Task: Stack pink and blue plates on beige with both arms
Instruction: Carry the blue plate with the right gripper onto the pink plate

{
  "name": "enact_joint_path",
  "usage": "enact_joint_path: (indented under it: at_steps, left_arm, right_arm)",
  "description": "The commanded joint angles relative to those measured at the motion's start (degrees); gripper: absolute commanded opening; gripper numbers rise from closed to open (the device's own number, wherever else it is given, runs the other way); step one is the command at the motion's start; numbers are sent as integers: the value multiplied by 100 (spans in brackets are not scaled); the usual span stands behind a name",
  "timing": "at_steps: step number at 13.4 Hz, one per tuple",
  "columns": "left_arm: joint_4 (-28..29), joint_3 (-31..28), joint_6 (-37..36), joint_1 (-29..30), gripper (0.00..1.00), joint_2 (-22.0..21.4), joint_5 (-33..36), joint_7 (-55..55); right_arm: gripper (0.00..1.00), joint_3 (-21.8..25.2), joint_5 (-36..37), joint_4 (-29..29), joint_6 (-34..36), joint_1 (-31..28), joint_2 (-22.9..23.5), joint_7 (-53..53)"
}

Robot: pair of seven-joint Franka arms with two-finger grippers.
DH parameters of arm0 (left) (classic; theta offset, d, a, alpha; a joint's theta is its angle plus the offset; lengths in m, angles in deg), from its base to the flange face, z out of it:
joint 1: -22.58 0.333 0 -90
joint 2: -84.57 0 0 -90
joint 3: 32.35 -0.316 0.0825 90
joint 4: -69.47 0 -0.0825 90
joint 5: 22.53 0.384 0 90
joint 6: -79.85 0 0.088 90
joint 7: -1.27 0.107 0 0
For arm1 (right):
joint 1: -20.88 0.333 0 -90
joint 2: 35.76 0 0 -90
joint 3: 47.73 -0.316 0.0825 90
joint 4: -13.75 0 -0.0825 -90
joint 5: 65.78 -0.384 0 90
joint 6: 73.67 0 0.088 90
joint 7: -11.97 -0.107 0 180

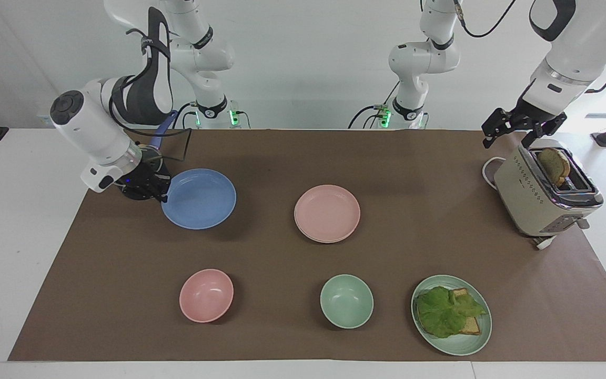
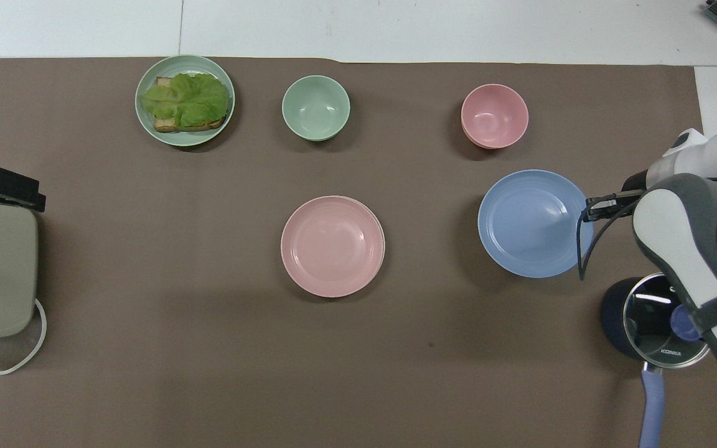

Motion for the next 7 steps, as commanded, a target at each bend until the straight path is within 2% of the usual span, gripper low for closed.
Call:
enact_joint_path:
  at_steps: [1, 2, 7]
  left_arm:
    - [58, 16, -54, -6, 100, -64, 139, -65]
    - [58, 16, -54, -6, 100, -64, 139, -65]
    - [58, 16, -54, -6, 100, -64, 139, -65]
  right_arm:
    - [0, -57, -157, 122, 212, 23, -241, 60]
    - [0, -101, -148, 149, 186, 110, -250, -272]
    - [0, -119, -139, 316, -560, 1559, -171, -2521]
